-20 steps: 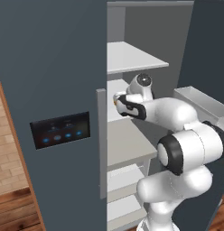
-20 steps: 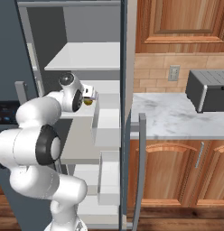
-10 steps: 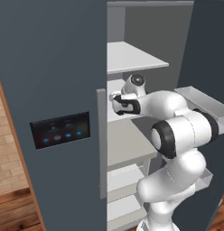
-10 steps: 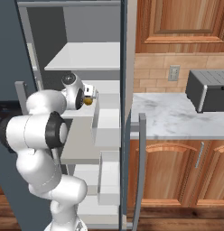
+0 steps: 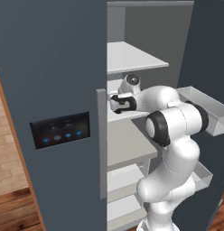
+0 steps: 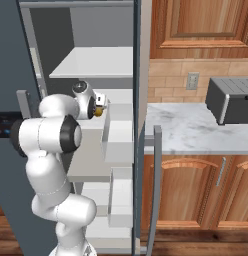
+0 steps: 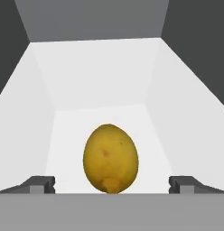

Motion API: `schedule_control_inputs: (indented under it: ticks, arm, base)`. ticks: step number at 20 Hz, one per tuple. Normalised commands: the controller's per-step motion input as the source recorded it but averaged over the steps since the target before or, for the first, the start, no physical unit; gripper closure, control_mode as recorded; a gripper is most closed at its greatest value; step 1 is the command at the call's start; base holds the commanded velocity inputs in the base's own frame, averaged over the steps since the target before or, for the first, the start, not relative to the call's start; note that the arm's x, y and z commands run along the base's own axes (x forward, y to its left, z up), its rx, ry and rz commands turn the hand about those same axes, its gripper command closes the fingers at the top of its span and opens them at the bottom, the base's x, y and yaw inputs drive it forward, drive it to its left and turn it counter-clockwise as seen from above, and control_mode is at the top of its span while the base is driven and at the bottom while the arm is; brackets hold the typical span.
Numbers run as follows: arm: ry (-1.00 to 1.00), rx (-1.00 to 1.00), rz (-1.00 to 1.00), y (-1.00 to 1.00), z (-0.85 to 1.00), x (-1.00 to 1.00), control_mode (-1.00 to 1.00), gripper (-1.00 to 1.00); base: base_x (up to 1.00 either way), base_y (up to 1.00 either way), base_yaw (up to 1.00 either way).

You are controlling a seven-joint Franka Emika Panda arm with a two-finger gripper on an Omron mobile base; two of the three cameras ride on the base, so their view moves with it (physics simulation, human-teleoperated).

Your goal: Place the cold items (potato and lemon) from the fridge in one tupperware on the dining counter. Place the warm items (hot dog and kebab skewer) in the stove area in another tupperware.

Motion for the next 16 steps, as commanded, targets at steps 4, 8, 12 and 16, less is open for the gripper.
schedule_control_inputs:
  ticks: [4,8,12,16]
  arm:
    - [0.10,0.00,0.00,0.00,-0.25,0.03,-1.00,-1.00]
    - [0.06,0.00,0.00,0.00,-0.25,0.10,-1.00,-1.00]
    - [0.02,-0.01,0.00,0.00,-0.15,0.32,-1.00,-1.00]
    - [0.04,-0.01,0.00,0.00,-0.15,0.30,-1.00,-1.00]
  base:
    - [0.00,0.00,0.00]
    - [0.00,0.00,0.00]
    - [0.00,0.00,0.00]
    - [0.00,0.00,0.00]
